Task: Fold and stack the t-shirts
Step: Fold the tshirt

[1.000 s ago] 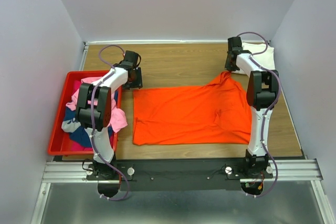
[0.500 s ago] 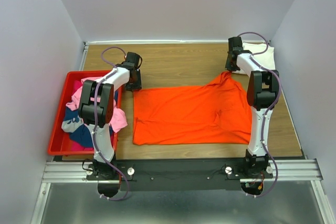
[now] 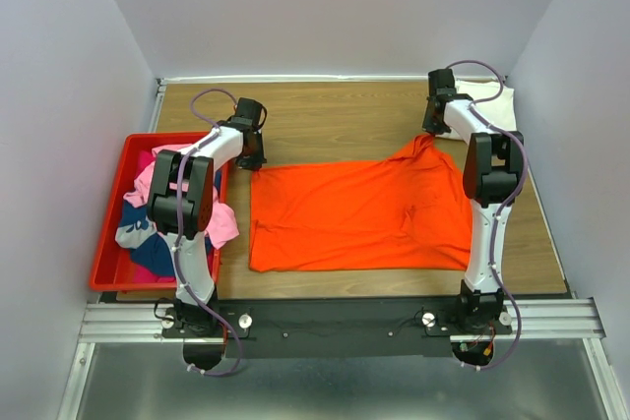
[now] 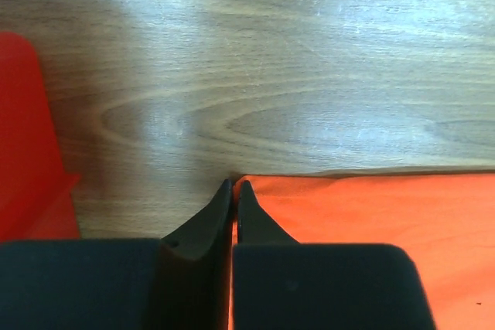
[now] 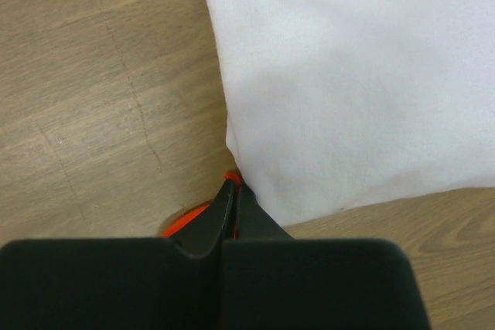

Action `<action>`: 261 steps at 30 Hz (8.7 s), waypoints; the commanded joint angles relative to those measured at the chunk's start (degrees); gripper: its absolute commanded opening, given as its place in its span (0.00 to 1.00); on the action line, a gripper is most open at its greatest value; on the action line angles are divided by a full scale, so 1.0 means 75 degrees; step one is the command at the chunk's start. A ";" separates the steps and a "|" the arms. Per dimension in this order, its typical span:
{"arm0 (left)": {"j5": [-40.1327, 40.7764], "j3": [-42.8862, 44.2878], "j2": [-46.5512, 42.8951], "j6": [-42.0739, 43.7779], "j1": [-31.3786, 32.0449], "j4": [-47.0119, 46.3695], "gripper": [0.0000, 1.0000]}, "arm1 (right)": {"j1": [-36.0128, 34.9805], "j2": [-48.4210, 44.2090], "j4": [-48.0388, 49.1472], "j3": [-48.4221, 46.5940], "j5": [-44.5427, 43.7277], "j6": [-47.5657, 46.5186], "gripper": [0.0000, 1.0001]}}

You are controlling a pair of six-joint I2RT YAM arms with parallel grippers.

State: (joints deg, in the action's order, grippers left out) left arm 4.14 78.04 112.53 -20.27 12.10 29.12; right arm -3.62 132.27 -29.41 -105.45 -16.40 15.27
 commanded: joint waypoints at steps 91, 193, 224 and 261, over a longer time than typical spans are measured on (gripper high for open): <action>-0.0939 -0.1464 -0.2266 0.0324 0.0027 -0.1176 0.60 | 0.0216 -0.5964 -0.5128 0.3538 0.0560 0.1328 0.61; -0.1619 -0.0562 -0.1223 -0.0121 0.0883 -0.1610 0.61 | -0.1791 -0.4018 -0.2663 0.4509 0.1517 0.1351 0.00; -0.1642 -0.0550 -0.0953 -0.0027 0.0883 -0.1504 0.61 | -0.1861 -0.4053 -0.3637 0.4146 0.3524 0.1691 0.40; -0.1560 -0.0936 0.0019 -0.0473 0.0824 -0.1903 0.60 | 0.2123 -0.2601 -0.1563 0.2950 0.2539 0.0941 0.59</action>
State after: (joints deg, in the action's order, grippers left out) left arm -8.40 72.55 110.91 -23.59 18.44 14.92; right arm 11.64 111.90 -43.18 -85.03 1.21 22.46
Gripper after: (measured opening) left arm 0.606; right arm 0.611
